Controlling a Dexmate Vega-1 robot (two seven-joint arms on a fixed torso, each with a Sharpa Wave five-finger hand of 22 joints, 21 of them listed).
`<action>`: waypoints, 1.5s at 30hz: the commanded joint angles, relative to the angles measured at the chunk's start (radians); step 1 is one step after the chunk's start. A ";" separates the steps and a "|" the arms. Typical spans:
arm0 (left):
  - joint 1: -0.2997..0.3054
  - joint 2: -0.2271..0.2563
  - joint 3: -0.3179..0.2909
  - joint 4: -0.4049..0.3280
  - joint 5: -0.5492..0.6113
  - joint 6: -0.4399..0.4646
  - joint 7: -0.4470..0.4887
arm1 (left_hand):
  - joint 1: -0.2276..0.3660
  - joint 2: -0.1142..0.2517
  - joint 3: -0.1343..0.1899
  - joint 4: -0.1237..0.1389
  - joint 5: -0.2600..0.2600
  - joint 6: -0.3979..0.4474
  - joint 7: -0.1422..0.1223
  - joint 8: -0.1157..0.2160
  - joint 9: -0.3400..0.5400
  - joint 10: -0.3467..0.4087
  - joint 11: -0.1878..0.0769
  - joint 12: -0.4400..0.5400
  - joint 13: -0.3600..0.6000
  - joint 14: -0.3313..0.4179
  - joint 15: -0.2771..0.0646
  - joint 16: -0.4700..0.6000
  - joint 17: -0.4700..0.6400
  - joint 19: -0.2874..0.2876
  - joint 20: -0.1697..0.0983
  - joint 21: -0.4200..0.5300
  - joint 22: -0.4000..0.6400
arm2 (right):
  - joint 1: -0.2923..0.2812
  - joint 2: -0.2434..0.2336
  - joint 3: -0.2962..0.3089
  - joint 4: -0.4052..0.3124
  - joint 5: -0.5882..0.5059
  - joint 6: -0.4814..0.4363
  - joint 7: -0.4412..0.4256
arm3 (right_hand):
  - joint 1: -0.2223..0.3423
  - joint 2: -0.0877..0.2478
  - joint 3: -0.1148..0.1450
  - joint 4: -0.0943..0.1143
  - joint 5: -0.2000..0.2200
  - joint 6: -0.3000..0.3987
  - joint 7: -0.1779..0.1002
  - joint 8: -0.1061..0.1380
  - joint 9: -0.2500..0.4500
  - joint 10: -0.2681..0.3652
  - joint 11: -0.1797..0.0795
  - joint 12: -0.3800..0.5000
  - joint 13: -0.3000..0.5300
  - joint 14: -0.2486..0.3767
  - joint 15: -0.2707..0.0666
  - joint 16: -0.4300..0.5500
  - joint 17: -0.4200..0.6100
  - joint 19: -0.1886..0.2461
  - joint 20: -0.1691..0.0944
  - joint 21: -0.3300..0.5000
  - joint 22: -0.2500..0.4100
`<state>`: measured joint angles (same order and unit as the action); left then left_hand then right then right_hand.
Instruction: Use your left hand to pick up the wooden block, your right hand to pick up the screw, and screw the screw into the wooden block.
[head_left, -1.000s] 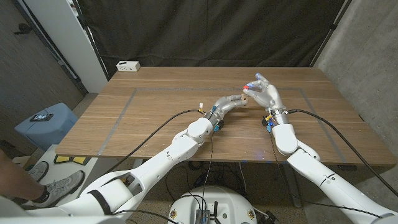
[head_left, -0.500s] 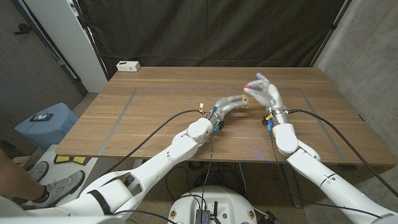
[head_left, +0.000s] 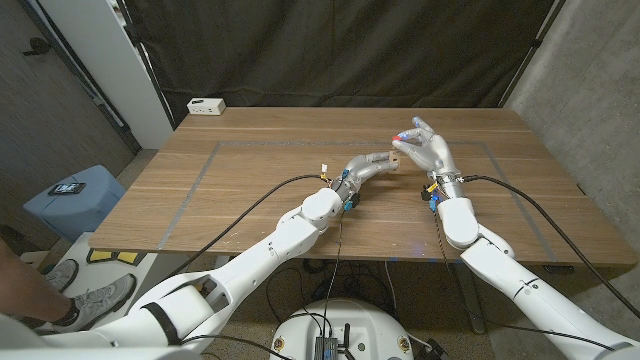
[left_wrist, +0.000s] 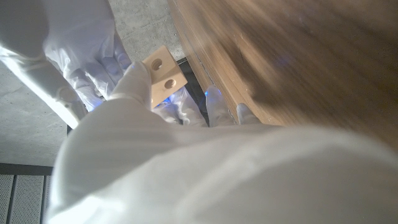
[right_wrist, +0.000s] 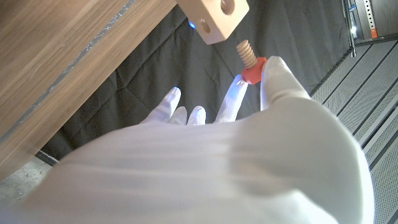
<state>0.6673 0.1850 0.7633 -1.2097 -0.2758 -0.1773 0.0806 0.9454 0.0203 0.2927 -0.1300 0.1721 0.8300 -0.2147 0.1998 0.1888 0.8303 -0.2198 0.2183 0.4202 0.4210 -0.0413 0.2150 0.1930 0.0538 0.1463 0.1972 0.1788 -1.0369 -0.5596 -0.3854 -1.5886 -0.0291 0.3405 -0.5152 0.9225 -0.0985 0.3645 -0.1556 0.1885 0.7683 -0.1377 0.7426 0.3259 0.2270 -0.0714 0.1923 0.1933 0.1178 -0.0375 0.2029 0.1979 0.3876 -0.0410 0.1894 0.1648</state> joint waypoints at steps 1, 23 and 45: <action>-0.011 -0.003 0.004 0.016 0.005 -0.005 -0.008 | -0.016 0.003 -0.002 0.004 0.003 0.009 -0.002 0.004 0.002 0.012 -0.002 0.007 0.005 0.008 -0.071 0.008 0.004 0.007 0.003 0.006 0.003 | 0.007 0.004 -0.002 0.010 0.010 0.000 0.007 | -0.007 -0.004 0.008 0.003 0.006 0.015 -0.001 -0.004 -0.003 0.003 -0.007 0.003 0.001 0.002 -0.020 0.002 0.004 0.005 0.003 -0.003 0.002; -0.032 0.005 0.026 0.017 0.071 -0.004 0.018 | -0.024 0.002 -0.006 0.006 0.003 0.008 -0.003 0.003 0.002 0.014 -0.001 0.008 0.006 0.008 -0.073 0.007 0.004 0.006 0.002 0.005 0.003 | 0.000 -0.008 0.014 -0.010 0.022 -0.023 0.001 | -0.006 -0.014 0.019 -0.002 0.015 0.030 0.018 -0.017 -0.031 0.002 -0.016 0.002 0.001 0.003 -0.028 0.002 0.004 0.006 0.001 -0.003 0.002; -0.016 0.011 0.030 -0.002 0.096 -0.018 0.038 | -0.025 -0.002 -0.007 0.002 0.003 0.009 -0.004 0.003 0.001 0.014 -0.001 0.007 0.006 0.004 -0.075 0.004 0.003 0.006 0.003 0.005 0.003 | -0.042 -0.031 0.040 -0.071 0.031 -0.061 -0.003 | -0.010 -0.009 0.031 0.001 0.017 0.030 0.020 -0.032 -0.051 0.004 -0.008 0.002 0.002 0.003 -0.024 0.002 0.004 0.006 0.001 -0.003 0.002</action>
<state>0.6435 0.1905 0.7890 -1.1996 -0.1954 -0.1843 0.1085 0.9260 0.0186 0.2848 -0.1297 0.1720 0.8289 -0.2197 0.1962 0.1887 0.8357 -0.2252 0.2230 0.4244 0.4209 -0.0413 0.2150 0.1930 0.0538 0.1463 0.1972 0.1788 -1.0619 -0.5820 -0.3552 -1.6320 -0.0033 0.2989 -0.5170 0.9173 -0.1037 0.3877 -0.1549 0.1965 0.7931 -0.1233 0.7117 0.2736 0.2285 -0.0805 0.1923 0.1931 0.1178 -0.0375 0.2029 0.1977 0.3876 -0.0411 0.1894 0.1649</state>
